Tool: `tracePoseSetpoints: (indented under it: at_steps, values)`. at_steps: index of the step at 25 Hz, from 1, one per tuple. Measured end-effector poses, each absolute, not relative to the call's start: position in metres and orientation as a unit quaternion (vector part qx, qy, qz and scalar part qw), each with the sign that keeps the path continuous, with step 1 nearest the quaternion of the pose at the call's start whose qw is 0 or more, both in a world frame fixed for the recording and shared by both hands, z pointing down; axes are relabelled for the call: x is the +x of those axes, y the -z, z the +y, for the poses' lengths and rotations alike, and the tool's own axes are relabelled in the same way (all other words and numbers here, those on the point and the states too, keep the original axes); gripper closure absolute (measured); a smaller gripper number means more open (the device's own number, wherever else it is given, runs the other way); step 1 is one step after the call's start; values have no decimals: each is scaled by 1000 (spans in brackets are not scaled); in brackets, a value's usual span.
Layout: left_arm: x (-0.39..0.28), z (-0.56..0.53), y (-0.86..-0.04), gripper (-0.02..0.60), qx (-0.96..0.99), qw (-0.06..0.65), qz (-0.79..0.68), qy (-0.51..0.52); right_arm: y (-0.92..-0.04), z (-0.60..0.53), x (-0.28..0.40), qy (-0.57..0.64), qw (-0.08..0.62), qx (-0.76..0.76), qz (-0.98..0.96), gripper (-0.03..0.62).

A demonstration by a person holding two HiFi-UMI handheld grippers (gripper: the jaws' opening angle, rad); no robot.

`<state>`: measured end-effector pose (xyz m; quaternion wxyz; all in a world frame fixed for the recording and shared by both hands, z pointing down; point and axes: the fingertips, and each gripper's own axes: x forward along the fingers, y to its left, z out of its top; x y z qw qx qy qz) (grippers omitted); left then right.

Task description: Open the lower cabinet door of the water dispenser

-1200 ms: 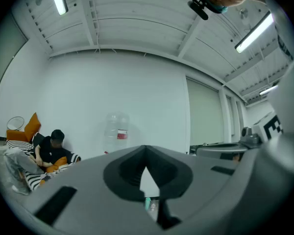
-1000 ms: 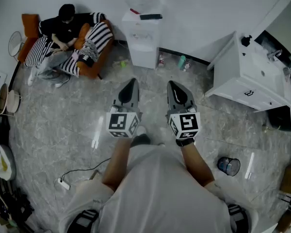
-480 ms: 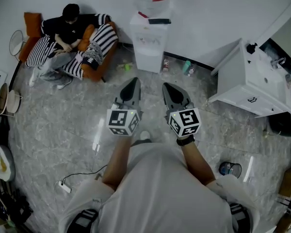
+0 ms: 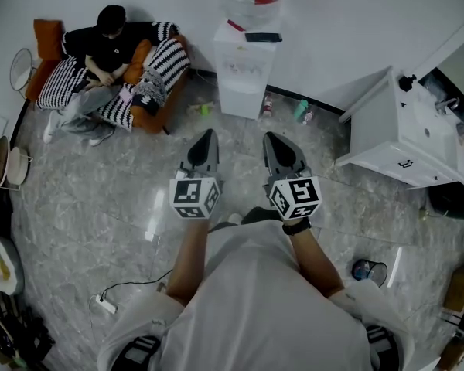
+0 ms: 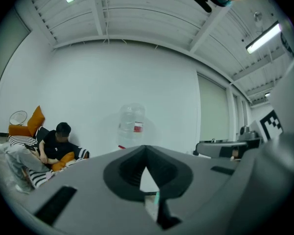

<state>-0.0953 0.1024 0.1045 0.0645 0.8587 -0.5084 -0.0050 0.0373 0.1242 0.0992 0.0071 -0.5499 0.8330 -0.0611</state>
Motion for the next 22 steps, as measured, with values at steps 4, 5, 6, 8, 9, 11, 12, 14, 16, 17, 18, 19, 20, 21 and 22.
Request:
tracePoseSetpoints:
  at_steps: [4, 5, 6, 8, 9, 11, 12, 14, 16, 17, 18, 19, 20, 21, 22]
  values:
    - [-98, 90, -108, 574, 862, 59, -504, 9, -107, 106, 28, 67, 1, -552, 831, 583]
    - [-98, 86, -111, 574, 862, 62, -502, 11, -111, 101, 25, 69, -1, -550, 832, 583]
    - [-97, 81, -115, 574, 863, 66, -501, 10, -117, 97, 23, 72, -3, -548, 833, 583]
    - [-93, 72, -121, 574, 864, 73, -498, 7, -128, 87, 20, 79, -10, -544, 835, 583]
    - [-90, 66, -124, 574, 865, 74, -496, 6, -132, 82, 19, 81, -14, -543, 836, 583]
    - [-84, 54, -128, 574, 868, 75, -491, 6, -138, 69, 20, 83, -19, -541, 837, 583]
    - [-80, 47, -130, 574, 869, 76, -490, 4, -141, 61, 22, 83, -20, -541, 837, 583]
    - [-73, 29, -136, 574, 870, 76, -486, 0, -147, 42, 29, 86, -22, -543, 835, 583]
    - [-64, 9, -145, 574, 873, 77, -482, -4, -157, 21, 38, 90, -26, -545, 833, 583]
    - [-59, -1, -150, 574, 874, 77, -480, -6, -165, 10, 42, 93, -29, -544, 833, 583]
    - [-55, -12, -157, 574, 874, 78, -479, -8, -173, -1, 46, 94, -32, -542, 834, 583]
    - [-52, -23, -163, 574, 874, 79, -479, -8, -182, -12, 49, 96, -36, -540, 835, 583]
    - [-48, -34, -171, 574, 874, 81, -480, -9, -191, -22, 53, 96, -40, -539, 836, 583]
    - [-45, -44, -179, 574, 873, 82, -480, -11, -200, -32, 57, 96, -43, -538, 837, 583]
    - [-41, -54, -189, 574, 874, 83, -479, -13, -210, -41, 61, 95, -46, -537, 837, 583]
